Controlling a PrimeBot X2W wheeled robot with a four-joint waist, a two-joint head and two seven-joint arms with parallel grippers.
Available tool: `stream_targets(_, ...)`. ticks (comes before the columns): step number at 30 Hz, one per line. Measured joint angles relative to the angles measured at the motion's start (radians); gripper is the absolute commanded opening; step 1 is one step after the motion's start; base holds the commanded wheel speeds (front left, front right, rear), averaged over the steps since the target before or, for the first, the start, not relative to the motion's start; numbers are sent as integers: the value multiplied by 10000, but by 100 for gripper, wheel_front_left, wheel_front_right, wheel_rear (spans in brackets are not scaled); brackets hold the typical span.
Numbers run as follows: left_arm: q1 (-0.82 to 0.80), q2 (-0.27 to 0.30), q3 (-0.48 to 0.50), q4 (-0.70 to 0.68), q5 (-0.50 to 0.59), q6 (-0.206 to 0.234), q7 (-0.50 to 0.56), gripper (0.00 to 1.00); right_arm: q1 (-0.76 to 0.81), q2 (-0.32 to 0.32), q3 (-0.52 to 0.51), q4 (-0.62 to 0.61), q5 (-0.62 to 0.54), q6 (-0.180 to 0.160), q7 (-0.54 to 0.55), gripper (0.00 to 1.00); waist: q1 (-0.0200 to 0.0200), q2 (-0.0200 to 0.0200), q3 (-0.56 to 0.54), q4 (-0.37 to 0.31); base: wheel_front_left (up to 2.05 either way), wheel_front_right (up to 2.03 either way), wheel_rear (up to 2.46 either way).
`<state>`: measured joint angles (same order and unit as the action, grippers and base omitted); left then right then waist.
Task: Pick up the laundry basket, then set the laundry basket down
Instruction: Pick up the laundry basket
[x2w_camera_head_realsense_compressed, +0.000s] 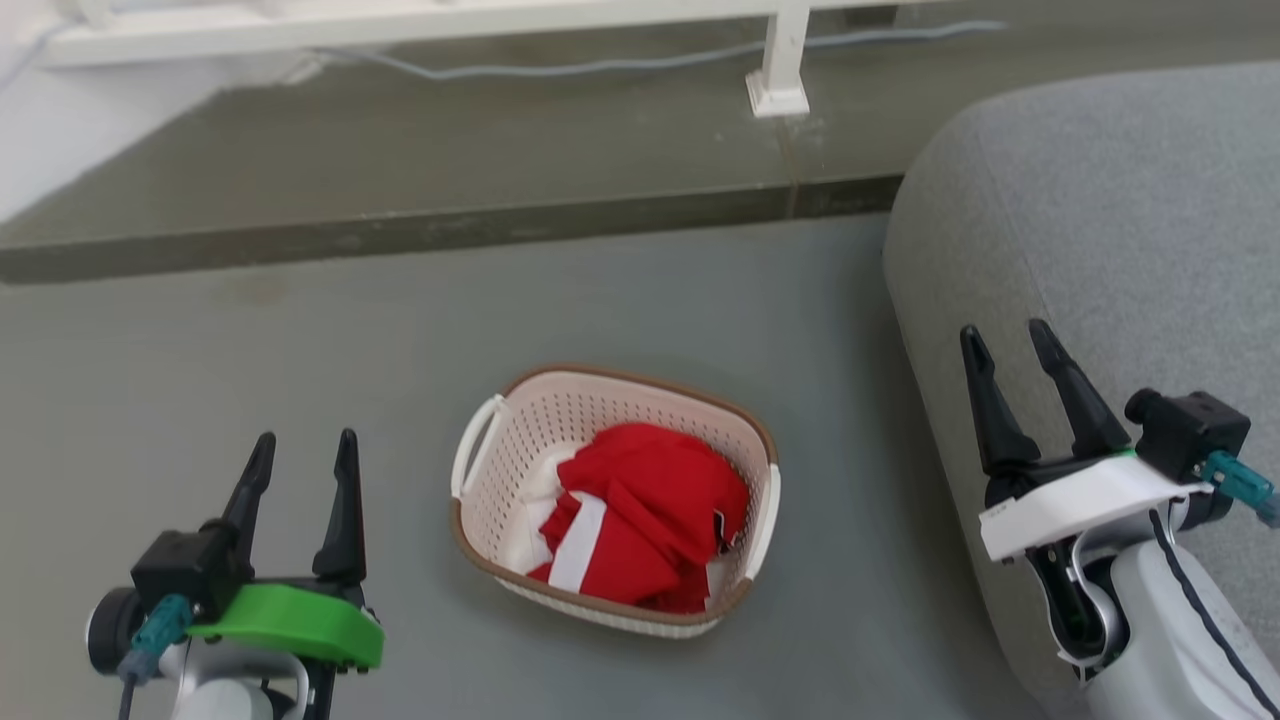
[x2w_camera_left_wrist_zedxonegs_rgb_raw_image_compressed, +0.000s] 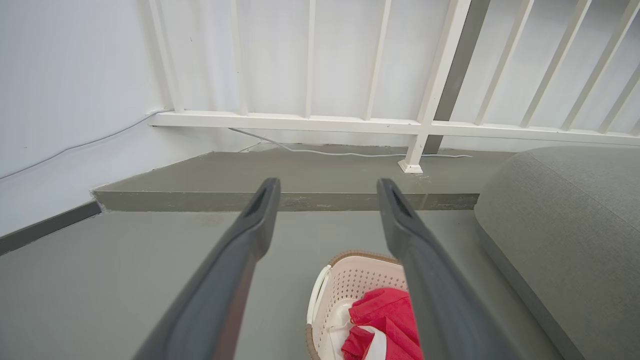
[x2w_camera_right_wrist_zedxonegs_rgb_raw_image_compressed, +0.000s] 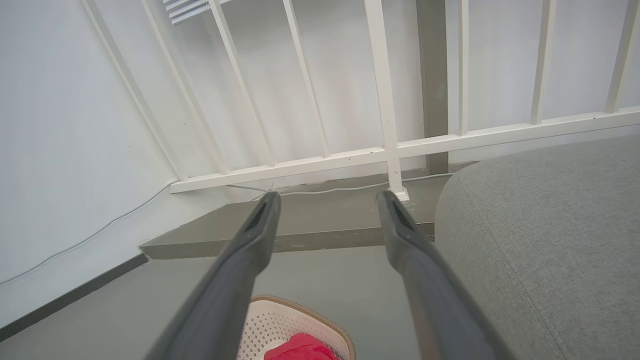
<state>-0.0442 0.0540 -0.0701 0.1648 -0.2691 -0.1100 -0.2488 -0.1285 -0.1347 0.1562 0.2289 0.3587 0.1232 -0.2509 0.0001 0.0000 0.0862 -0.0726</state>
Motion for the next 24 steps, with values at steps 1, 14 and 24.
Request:
stream_targets(1, -28, 0, 0, 13, -4, -4, 0, 100, -52, 0, 13, -10, 0, 0, 0, 100, 0, 0, 95, -25, 0, 0, 0)
stream_targets(14, -1405, -6, -54, 401, -2, -79, -31, 100, -672, 107, 27, -297, 221, 0, -8, 100, 0, 0, 1700, -456, 0, 0, 0)
stream_targets(24, -2675, 245, -245, 1275, -4, -136, -33, 100, -1452, 171, 196, -600, 359, 0, -8, 100, 0, 0, 3082, -679, 0, 0, 0)
